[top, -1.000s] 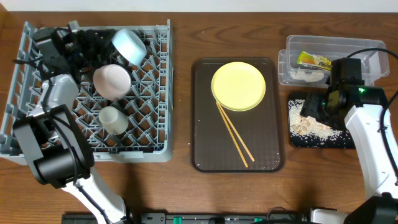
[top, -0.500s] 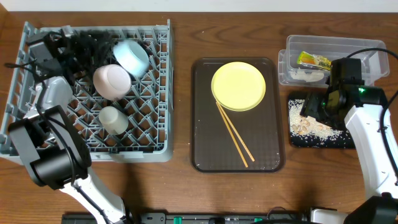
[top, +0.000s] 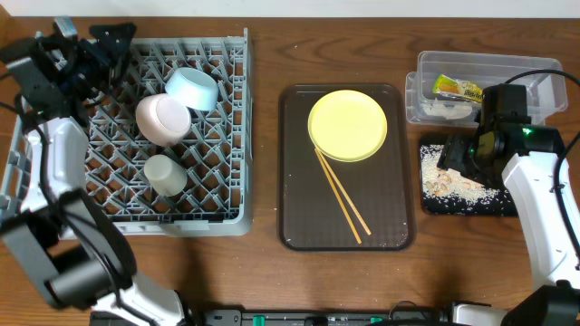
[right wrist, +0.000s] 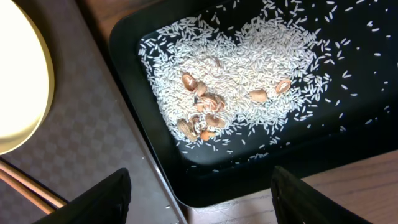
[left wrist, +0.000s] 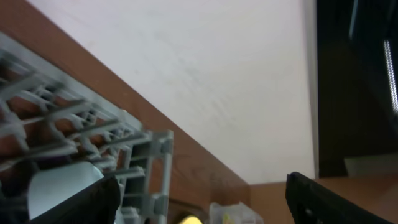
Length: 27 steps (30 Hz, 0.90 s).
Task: Sort waste into correct bins and load items into the dishwasher rack
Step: 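Withdraw the left arm from the rack toward the brown tray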
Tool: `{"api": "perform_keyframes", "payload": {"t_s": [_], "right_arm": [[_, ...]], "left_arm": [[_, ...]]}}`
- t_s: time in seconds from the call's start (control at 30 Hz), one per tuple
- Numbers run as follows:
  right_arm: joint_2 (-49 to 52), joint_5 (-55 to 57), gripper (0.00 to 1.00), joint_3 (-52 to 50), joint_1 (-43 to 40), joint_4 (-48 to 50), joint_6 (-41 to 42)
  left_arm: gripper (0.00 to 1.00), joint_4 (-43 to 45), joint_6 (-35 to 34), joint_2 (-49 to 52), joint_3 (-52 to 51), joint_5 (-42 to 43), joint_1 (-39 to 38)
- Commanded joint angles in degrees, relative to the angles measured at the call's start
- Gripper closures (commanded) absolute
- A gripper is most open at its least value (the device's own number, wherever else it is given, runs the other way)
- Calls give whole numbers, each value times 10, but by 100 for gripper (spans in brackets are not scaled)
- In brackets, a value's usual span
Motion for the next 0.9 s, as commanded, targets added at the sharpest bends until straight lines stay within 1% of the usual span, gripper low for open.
{"api": "perform_keyframes", "payload": {"t_s": [0.0,0.1,0.2,0.23,0.3,0.47,0.6,0.7,0.73,0.87], "right_arm": [[-7,4,27,9,-6,1,-7],[-7,4,26,9,-6,1,-7],[-7,4,23,9,-6,3,-7],[-7,4,23,9,-6,3,-7],[-7,4,22,9,-6,3,-7],[-7,4,21,9,-6,2,-7],[-7,4,20,9,-6,3,-7],[-7,4,19,9,-6,2,-7],[-7,4,19,9,-6,2,-7],[-7,4,19,9,-6,3,-7]], "left_arm": [[13,-50,75,-45,5,-4,-28],[12,-165,166,-78,5,-68,-70],[9,-275,254,-100,5,-183,-131],[8,-299,274,-104,5,-216,-152],[8,-337,307,-108,5,-280,-203],[7,-364,334,-108,5,-377,-320],[7,-386,335,-107,5,-443,-418],[7,-410,327,-102,3,-446,-478],[7,-419,299,-99,2,-446,-496],[7,-468,108,-82,-9,-446,-549]]}}
